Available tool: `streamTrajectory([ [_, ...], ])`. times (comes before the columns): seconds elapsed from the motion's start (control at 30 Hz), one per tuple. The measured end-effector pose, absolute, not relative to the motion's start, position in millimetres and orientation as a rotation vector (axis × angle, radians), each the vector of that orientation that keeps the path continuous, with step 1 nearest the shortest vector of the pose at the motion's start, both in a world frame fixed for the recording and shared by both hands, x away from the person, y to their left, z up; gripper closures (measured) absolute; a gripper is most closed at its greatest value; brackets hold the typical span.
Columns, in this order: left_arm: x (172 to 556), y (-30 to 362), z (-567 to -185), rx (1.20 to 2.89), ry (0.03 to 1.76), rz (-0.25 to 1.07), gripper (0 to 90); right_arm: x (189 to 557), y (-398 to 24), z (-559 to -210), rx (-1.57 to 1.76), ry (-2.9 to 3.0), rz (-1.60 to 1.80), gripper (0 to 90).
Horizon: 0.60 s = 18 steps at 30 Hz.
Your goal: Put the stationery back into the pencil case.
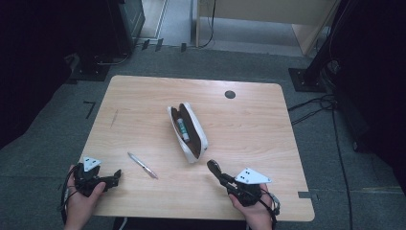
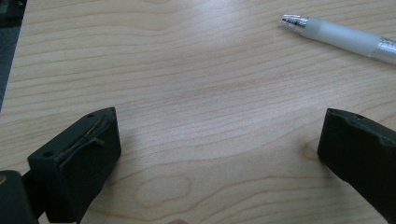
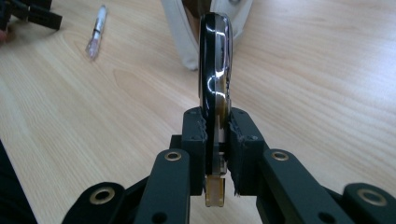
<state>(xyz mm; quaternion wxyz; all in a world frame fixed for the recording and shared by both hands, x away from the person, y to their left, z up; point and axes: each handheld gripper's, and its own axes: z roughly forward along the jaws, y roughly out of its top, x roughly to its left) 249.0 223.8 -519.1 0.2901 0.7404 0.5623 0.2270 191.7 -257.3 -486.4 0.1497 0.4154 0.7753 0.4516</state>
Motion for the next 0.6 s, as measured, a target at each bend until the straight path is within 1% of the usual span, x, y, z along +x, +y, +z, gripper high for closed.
streamTrajectory([
  [0.6, 249.0, 223.8, -519.1, 1.975, 1.5, 0.605, 0.0, 211.1, -237.4, -444.1, 1.148, 2.139, 1.38, 78.5],
])
